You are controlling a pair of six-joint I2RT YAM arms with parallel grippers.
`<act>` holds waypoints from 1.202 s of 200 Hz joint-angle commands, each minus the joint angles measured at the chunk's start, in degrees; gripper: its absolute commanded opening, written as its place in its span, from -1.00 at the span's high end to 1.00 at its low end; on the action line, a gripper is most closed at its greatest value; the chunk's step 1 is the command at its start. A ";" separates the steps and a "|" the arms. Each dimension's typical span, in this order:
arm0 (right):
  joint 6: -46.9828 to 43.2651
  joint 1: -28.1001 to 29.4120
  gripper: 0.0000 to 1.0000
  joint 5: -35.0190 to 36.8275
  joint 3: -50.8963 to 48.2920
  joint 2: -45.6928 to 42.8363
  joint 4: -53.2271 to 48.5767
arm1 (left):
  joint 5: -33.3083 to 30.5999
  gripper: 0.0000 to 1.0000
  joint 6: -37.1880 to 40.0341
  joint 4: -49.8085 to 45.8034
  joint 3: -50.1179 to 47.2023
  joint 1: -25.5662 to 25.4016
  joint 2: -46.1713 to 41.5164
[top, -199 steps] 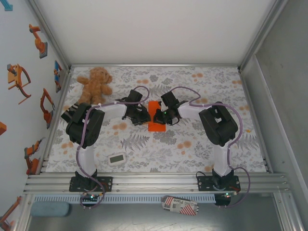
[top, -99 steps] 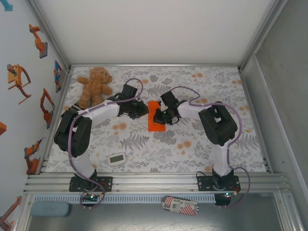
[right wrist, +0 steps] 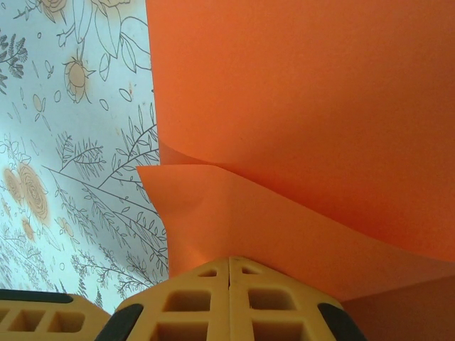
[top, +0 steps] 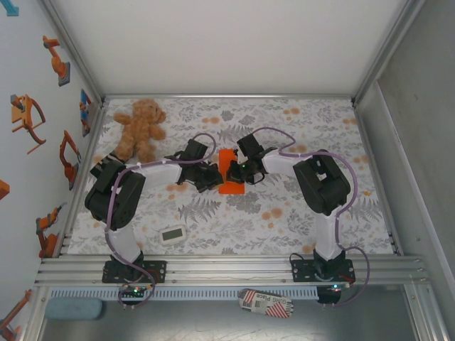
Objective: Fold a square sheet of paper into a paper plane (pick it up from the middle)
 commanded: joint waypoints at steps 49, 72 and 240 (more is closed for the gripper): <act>0.82 0.43 1.00 3.56 -0.50 3.71 -5.16 | 2.65 1.00 0.06 1.61 1.17 -0.16 4.18; 0.91 0.39 1.00 3.69 -0.51 3.74 -5.18 | 1.94 1.00 0.90 0.58 1.06 -0.04 4.80; 0.82 0.30 1.00 4.79 -0.76 4.11 -6.12 | -4.13 1.00 13.22 -13.80 -5.31 0.02 -6.18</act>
